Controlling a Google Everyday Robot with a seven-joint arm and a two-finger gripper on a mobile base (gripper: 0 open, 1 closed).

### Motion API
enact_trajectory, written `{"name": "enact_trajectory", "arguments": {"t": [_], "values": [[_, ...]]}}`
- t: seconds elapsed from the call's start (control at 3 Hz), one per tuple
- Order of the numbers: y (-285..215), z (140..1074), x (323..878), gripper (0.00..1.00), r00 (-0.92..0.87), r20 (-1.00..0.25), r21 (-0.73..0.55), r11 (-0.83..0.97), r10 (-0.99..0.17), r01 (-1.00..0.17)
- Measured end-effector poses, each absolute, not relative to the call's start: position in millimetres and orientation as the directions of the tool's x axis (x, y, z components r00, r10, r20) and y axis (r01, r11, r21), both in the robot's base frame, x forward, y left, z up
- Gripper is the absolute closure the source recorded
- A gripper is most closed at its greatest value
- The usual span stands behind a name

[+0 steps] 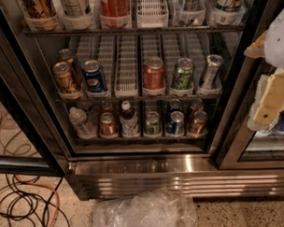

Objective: Pick blue plastic bottle from bottom shelf of fridge

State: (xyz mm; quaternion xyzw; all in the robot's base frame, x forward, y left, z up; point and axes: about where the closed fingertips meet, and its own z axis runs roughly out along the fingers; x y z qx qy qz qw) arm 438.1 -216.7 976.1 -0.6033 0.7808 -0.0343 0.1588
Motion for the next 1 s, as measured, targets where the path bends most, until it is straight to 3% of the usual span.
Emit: {"name": "enact_trajectory", "arguments": {"t": [0.67,1.0], "values": [[-216,990,439,0.0,-0.215,-0.199,-0.294,0.268,-0.956,-0.917],[-212,970,432,0.0,-0.254,-0.278,-0.28,0.331,-0.927,-0.901]]}}
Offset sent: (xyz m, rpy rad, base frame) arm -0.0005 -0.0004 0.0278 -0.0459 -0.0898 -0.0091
